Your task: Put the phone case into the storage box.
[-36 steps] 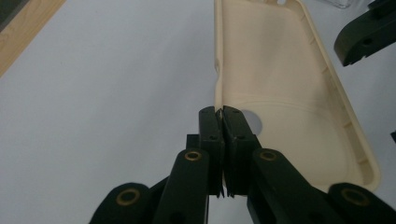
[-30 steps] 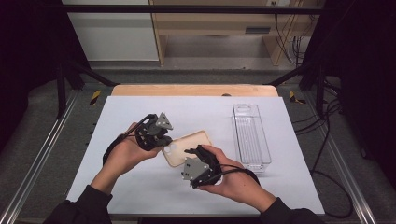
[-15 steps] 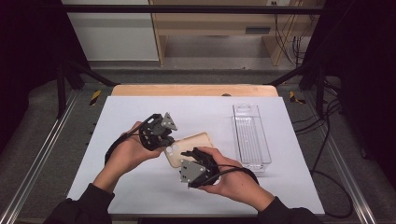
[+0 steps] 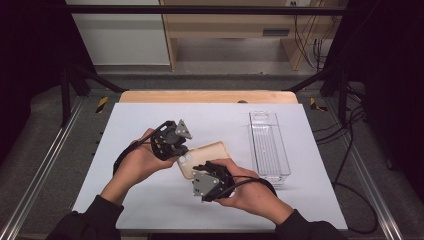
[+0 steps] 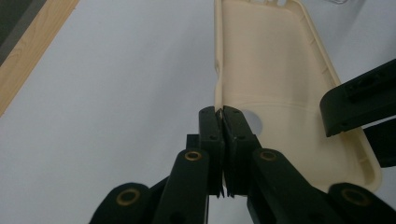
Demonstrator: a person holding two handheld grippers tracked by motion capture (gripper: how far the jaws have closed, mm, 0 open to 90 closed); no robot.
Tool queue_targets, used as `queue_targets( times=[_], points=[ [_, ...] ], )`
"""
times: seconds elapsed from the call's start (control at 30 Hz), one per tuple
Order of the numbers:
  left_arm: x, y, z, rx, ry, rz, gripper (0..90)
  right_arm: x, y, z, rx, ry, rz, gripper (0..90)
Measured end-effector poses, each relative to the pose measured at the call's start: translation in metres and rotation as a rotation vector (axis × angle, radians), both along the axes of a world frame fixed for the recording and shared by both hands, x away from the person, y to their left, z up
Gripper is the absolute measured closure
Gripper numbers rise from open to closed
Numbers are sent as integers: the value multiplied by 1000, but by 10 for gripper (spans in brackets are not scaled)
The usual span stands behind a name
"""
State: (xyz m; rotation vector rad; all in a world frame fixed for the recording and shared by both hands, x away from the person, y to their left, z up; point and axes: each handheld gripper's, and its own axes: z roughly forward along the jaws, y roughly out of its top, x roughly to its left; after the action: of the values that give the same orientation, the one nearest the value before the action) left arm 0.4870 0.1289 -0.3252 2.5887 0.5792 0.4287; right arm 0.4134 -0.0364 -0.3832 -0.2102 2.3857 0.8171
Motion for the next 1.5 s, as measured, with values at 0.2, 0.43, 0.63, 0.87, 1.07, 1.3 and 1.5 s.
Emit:
queue_targets(
  times=[0.2, 0.43, 0.63, 0.87, 1.07, 1.3, 1.5],
  points=[
    [-1, -1, 3, 5, -7, -9, 878, 0, 0, -1, -19, 3, 20, 649],
    [-3, -3, 3, 21, -7, -21, 877, 0, -5, -4, -19, 12, 17, 710],
    [-4, -7, 2, 29, -2, -36, 878, 3, -10, -7, -28, 18, 30, 757],
    [-4, -9, 1, 29, 4, -49, 877, 4, -11, -11, -36, 29, 38, 790],
    [-5, -10, -2, 34, 1, -57, 876, 4, -8, -15, -51, 52, 48, 841],
    [-7, -12, -3, 16, -28, -51, 870, 0, -9, -15, -44, 51, 51, 859],
    [-13, -6, -6, -99, -102, 17, 744, 1, -20, -19, 28, 67, 18, 861]
  ],
)
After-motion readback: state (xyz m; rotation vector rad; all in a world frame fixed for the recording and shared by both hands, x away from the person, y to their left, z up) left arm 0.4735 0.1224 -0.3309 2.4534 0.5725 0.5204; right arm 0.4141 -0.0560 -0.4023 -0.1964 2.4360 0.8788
